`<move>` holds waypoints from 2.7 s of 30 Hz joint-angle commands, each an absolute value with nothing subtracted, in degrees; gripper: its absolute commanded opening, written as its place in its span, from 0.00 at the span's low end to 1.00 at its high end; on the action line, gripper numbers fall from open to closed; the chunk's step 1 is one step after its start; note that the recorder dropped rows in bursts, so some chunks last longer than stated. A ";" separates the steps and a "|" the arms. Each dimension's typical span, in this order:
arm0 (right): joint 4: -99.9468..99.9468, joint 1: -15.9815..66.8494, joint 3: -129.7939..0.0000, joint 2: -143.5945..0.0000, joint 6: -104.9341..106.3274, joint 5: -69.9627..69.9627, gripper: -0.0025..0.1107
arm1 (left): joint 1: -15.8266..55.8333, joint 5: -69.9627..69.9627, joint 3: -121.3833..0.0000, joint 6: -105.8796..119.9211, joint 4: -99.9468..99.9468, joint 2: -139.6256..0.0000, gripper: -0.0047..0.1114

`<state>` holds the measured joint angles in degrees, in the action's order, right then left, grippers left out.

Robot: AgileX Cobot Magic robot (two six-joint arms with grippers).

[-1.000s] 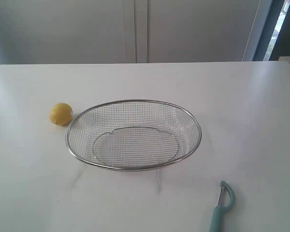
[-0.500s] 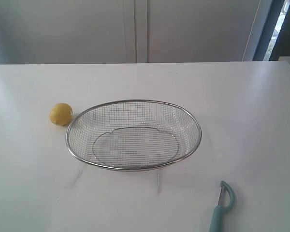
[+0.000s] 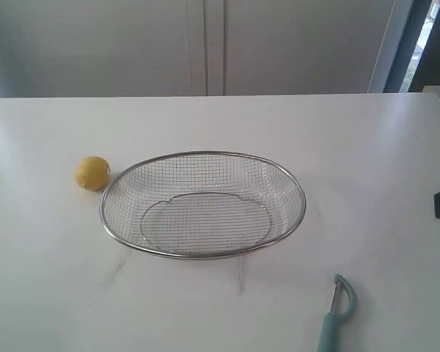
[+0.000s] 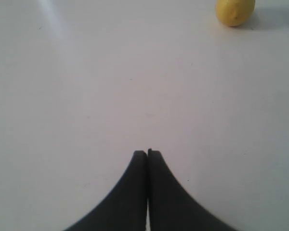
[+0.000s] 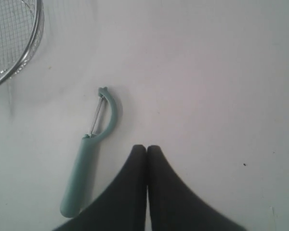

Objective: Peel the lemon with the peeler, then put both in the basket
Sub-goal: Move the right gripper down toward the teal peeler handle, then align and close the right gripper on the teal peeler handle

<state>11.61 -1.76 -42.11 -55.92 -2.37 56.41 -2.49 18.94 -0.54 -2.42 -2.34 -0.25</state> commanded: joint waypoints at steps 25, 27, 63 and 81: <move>13.27 13.79 -41.93 -71.62 -3.75 52.69 0.02 | -2.04 19.12 0.00 -2.34 -1.70 0.00 0.04; 13.18 15.20 -41.93 -72.03 -5.28 51.52 0.02 | -2.04 19.12 0.00 -2.34 -1.70 0.00 0.04; 4.41 29.77 -41.26 -87.06 -45.07 42.14 0.25 | -2.04 19.12 0.00 -2.34 -1.70 0.00 0.04; 5.62 29.77 -41.26 -91.59 -45.07 39.76 0.34 | -2.04 19.12 0.00 -2.34 -1.70 0.00 0.04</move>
